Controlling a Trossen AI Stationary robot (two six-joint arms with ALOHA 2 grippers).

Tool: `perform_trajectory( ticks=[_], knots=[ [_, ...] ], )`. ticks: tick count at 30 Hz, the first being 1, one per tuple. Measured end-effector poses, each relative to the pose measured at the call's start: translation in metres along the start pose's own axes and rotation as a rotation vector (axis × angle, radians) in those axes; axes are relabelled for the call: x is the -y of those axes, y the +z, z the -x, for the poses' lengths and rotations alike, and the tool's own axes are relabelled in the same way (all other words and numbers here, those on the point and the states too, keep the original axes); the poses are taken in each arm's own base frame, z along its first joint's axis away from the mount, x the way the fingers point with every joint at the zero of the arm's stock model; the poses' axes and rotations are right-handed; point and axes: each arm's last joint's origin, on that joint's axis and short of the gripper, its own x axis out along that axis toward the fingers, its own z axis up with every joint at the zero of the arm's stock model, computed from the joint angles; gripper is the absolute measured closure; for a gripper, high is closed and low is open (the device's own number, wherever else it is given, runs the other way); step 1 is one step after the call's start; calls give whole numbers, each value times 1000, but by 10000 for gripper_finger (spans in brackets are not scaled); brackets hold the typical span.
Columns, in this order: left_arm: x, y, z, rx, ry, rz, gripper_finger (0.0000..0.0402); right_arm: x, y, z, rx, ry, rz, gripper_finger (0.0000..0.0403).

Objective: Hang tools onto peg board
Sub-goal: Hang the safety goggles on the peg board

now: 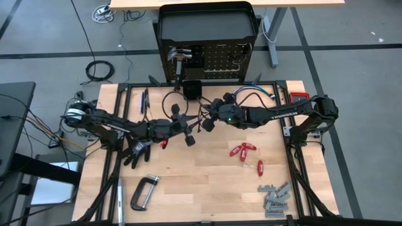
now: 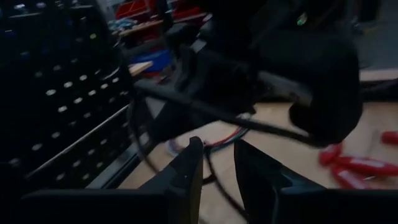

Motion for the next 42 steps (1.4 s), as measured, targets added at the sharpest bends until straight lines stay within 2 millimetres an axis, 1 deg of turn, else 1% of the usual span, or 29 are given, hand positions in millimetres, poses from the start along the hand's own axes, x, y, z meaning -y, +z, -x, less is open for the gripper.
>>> perform_trajectory(
  ticks=[4, 8, 11, 15, 19, 21, 25, 29, 35, 40, 42],
  knots=[
    [0, -9, 1, -91, 53, 2, 307, 2, 0, 1, -12, -9, -40, 389],
    [-3, -13, -1, -111, 78, 191, 305, 11, 3, -1, -7, -47, -110, 389],
    [-7, -15, -3, -121, 102, 256, 295, 16, 5, -3, 7, -94, -123, 389],
    [-13, -18, -8, -132, 98, 313, 259, 17, 5, -3, 17, -138, -61, 389],
    [-20, -20, -14, -127, 89, 403, 205, 11, 7, 1, 58, -171, -56, 389],
    [-19, -21, -16, -107, 96, 378, 178, 5, 8, 3, 119, -179, -66, 389],
    [-10, -22, -19, -63, 83, 265, 133, 0, 1, 6, 232, -149, -99, 389],
    [-5, -25, -23, -18, 77, 232, 107, 2, -9, 7, 267, -142, -109, 389],
    [-8, -36, -31, -40, 133, 219, 96, 1, -13, 8, 269, -132, -137, 389],
    [-8, -42, -36, -62, 149, 131, 97, -5, -13, 12, 280, -115, -138, 389],
    [-7, -42, -38, -64, 149, 108, 97, -6, -13, 13, 280, -119, -137, 389]
  ],
)
